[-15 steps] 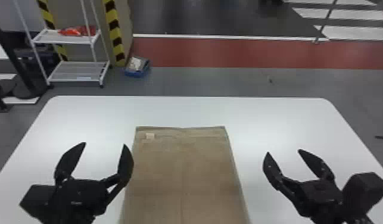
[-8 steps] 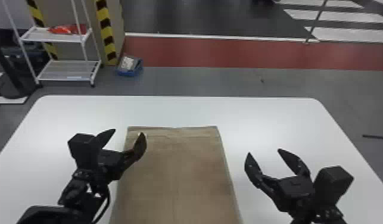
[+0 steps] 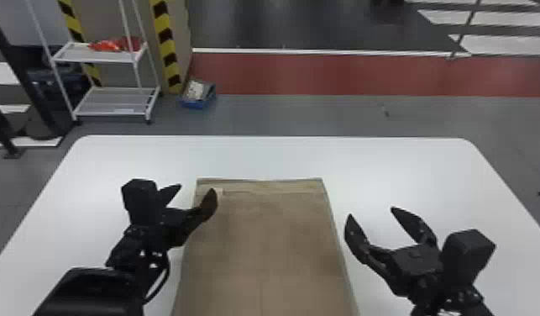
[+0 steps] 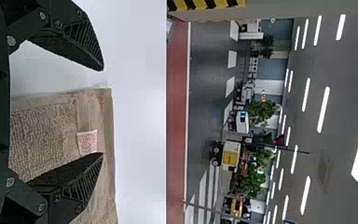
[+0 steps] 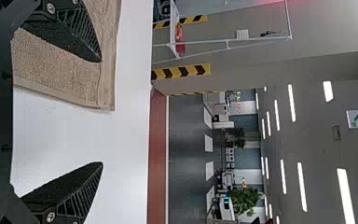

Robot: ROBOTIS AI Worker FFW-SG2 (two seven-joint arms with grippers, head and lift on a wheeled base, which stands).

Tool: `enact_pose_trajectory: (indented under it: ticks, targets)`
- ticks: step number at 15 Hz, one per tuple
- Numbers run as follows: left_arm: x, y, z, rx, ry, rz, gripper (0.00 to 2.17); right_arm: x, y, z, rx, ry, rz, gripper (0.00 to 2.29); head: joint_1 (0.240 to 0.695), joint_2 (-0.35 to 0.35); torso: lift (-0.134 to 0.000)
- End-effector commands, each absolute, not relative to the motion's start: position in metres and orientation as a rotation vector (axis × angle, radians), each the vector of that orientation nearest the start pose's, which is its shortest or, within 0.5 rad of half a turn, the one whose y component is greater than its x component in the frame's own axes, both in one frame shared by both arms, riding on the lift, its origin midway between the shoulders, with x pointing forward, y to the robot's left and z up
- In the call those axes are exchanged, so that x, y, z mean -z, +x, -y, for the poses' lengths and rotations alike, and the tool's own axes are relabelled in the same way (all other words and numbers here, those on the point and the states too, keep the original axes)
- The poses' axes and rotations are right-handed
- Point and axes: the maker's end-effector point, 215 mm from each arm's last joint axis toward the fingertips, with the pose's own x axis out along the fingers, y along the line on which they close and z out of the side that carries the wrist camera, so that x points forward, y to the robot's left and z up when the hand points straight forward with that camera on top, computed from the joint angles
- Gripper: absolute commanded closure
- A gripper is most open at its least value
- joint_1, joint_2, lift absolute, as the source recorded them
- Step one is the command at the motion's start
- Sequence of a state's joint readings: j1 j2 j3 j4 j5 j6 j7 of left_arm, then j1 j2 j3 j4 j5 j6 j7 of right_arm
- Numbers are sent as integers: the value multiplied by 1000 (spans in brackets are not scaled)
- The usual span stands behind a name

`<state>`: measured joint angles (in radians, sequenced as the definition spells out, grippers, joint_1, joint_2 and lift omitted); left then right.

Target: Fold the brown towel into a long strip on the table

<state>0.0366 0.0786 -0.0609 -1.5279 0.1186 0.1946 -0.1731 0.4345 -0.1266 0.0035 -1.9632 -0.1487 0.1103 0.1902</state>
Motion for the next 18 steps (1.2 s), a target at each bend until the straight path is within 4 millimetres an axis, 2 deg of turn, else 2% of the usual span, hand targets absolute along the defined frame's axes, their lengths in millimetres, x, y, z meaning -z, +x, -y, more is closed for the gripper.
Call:
enact_pose_trajectory:
  ticks: [1, 4, 6, 12, 15, 18]
  targets:
    - [453, 572, -179, 248, -65, -295, 272, 388, 460, 191, -254, 43, -161, 97, 695, -23, -112]
    - [459, 580, -171, 261, -46, -310, 336, 390, 463, 181, -268, 42, -165, 97, 695, -14, -112]
    - [464, 580, -174, 258, -43, -321, 367, 393, 463, 179, -271, 41, -173, 97, 695, -12, -112]
    - [482, 574, -182, 251, -39, -375, 458, 394, 461, 180, -274, 39, -178, 97, 695, -6, -112]
    - [486, 571, -181, 257, -44, -384, 583, 394, 460, 181, -276, 37, -180, 97, 695, 0, -112]
    - [489, 566, -182, 254, -47, -391, 583, 394, 461, 181, -277, 37, -182, 97, 695, 0, -112]
